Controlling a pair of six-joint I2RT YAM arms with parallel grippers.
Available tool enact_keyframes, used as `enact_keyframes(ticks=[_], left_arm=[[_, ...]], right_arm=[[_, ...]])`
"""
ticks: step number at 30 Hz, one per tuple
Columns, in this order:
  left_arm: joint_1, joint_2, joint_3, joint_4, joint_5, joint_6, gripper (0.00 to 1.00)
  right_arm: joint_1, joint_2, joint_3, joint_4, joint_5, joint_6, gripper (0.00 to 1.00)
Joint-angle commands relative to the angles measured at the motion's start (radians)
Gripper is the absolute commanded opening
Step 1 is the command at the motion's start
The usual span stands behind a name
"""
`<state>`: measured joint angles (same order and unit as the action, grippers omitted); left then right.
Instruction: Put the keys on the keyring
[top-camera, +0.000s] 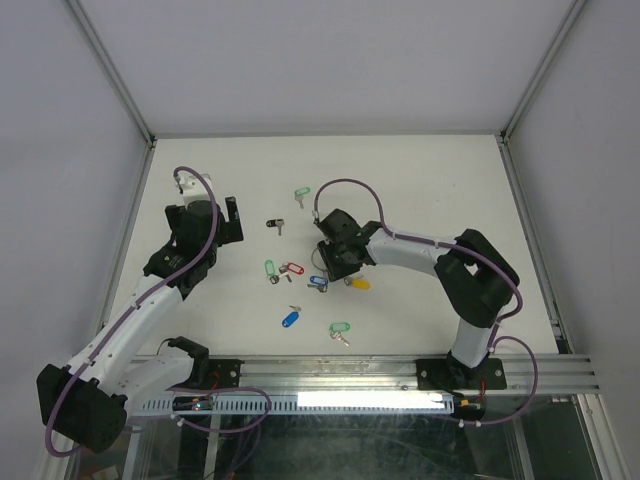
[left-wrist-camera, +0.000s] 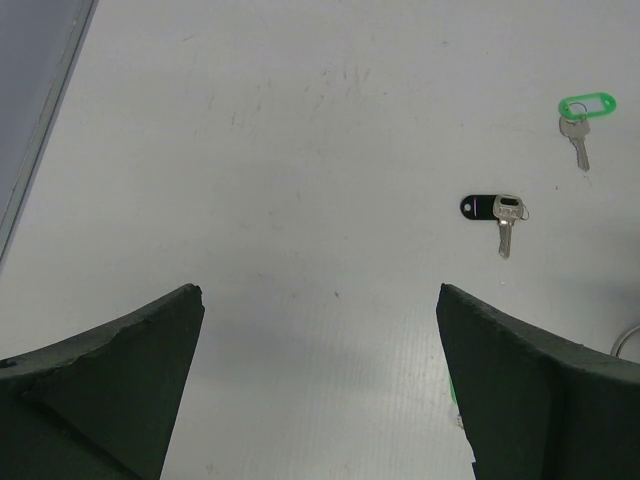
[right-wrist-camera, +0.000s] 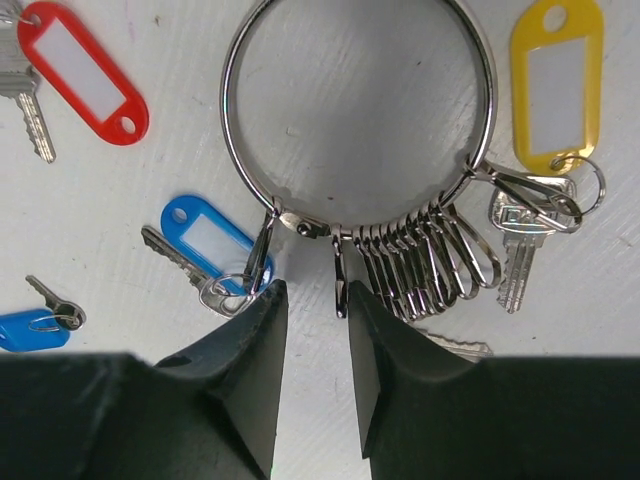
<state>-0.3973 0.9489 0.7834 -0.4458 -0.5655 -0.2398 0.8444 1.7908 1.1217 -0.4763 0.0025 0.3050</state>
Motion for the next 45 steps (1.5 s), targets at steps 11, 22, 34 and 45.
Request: enact_keyframes(ticks=[11, 22, 34, 45], left_arm=[[0.010, 0.001, 0.048, 0.023, 0.015, 0.016, 0.99], [0.010, -0.100, -0.026, 0.208, 0.281, -0.002, 0.99], [-0.121, -0.160, -0.149, 0.438, 0.523, -0.027, 0.99], [-0.390, -0.132, -0.196, 0.614, 0.487, 0.099, 0.98]], right_arm=[[0.005, -0.010, 0.019, 0.022, 0.070, -0.018, 0.00], [-0.036, -0.194, 0.044, -0.166, -0.065, -0.100, 0.00], [-0.158, -0.327, 0.143, -0.387, -0.237, -0.180, 0.00], [-0.201, -0.372, 0.249, -0.474, -0.280, -0.199, 0.00]])
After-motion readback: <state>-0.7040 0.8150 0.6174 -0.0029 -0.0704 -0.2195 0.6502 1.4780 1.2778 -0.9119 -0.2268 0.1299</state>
